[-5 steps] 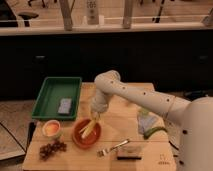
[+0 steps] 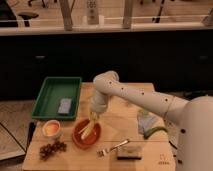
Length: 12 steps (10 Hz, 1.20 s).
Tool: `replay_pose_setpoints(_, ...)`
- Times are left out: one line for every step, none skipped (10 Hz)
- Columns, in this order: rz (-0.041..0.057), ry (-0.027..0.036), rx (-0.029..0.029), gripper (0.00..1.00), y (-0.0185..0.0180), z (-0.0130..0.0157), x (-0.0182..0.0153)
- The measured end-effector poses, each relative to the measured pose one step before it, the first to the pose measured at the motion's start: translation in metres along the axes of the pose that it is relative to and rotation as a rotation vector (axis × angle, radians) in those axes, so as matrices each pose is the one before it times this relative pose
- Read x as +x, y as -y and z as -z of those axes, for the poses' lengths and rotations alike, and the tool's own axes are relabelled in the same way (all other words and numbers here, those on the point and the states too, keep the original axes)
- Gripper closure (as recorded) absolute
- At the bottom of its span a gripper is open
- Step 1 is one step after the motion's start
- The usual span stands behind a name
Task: Place banana in red bowl
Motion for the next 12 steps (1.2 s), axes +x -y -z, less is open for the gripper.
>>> replay_pose_setpoints(-0.0002, -0.00016, 0.00027, 0.33, -0.00068, -0.00086, -0.00072)
replay_pose_setpoints(-0.00114, -0.00049, 0.0078, 0.23, -0.00102, -0.00107, -0.00073)
replay_pose_setpoints(-0.00216, 0.0004, 0.00583, 0.2, -0.0015, -0.0007, -0.0003)
replay_pose_setpoints(-0.00194, -0.00011, 0.00445, 0.2, -0.00176, -0.00006, -0.00041)
replay_pose_setpoints(-0.00201, 0.00012, 0.00498, 0.2, -0.0021, 0.00025, -0.00061)
replay_pose_setpoints(-0.00229, -0.00175, 0.00552, 0.2, -0.00329, 0.00157, -0.00042)
replay_pose_setpoints(-0.00134, -0.00074, 0.00395, 0.2, -0.00255, 0.00132, -0.00049)
replay_pose_setpoints(-0.00033, -0.00056, 0.00194, 0.2, -0.00177, 0.00151, -0.00047)
replay_pose_setpoints(-0.00116, 0.00013, 0.00155, 0.2, -0.00227, 0.00179, -0.00028)
replay_pose_setpoints(-0.00145, 0.00006, 0.00075, 0.2, -0.00173, 0.00162, -0.00009)
replay_pose_setpoints(-0.00026, -0.00075, 0.00064, 0.2, -0.00089, 0.00211, 0.00014)
replay_pose_setpoints(0.00339, -0.00091, -0.00208, 0.2, -0.00135, 0.00313, -0.00062)
